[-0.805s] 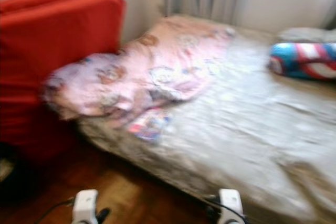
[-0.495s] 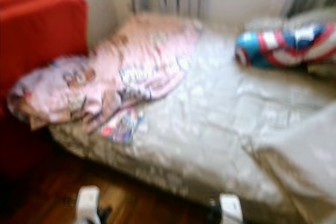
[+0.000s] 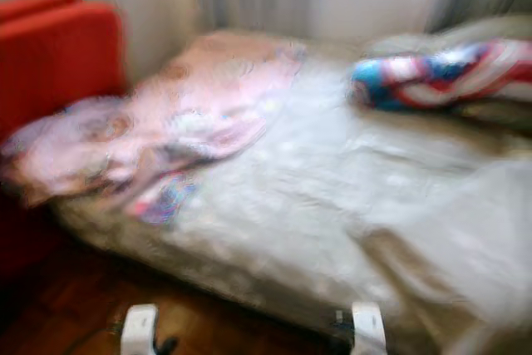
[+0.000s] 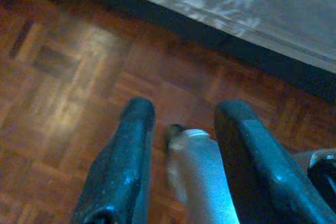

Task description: Clean up the room

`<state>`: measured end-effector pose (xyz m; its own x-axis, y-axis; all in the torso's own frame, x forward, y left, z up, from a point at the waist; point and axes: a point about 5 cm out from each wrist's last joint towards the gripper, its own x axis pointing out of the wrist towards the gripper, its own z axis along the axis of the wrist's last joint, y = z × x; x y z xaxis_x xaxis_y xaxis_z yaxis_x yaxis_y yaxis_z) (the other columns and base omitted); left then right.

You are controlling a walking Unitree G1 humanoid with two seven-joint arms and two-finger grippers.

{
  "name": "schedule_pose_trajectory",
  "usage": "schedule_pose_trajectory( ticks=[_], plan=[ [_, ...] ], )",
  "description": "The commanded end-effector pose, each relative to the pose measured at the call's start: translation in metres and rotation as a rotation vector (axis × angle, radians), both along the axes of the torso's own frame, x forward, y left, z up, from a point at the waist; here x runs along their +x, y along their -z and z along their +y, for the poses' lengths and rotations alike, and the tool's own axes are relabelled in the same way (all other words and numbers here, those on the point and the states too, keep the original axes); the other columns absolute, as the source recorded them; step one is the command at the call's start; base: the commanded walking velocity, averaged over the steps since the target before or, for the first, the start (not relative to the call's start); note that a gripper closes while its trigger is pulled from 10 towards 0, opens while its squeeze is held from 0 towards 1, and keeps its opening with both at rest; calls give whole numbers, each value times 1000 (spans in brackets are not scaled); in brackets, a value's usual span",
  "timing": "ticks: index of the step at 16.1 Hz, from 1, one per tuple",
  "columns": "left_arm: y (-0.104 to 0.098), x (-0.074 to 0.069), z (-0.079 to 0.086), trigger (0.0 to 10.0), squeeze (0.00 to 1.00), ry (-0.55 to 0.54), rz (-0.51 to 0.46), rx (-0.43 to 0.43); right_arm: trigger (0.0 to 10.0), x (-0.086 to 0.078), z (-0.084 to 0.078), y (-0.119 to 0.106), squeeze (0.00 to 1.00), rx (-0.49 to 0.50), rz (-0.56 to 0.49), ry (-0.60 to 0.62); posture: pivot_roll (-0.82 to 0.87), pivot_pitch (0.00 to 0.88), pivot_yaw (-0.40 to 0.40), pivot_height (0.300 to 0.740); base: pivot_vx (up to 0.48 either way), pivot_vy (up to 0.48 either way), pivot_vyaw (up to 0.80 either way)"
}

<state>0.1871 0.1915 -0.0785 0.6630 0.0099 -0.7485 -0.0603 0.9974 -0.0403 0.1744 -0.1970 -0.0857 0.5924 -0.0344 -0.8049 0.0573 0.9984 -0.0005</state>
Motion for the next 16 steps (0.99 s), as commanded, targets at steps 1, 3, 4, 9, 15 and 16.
schedule_pose_trajectory(
  ticks=[1,3,4,9,15,16],
  plan=[
    [1,-2,3,10000,0,6,8,11,10000,-8,7,5,0,20,31,-4,50,44,-8,740,0,-285,-731],
    [1,-2,2,10000,0,5,7,11,10000,-8,7,5,0,19,31,-6,52,47,-10,740,0,-285,-725],
    [1,-2,3,10000,0,2,8,12,10000,-7,7,5,0,19,31,-6,51,52,-10,740,0,-285,-719],
    [1,-3,4,10000,0,-4,10,14,10000,-6,7,4,0,18,21,-2,49,65,-12,740,0,-283,-576],
    [1,-2,3,10000,0,-30,3,4,10000,-5,7,3,0,24,8,2,40,76,-20,740,0,0,0],
    [1,-2,3,10000,0,-32,2,3,10000,-4,7,3,0,25,7,1,40,77,-20,740,0,0,0]
  ],
)
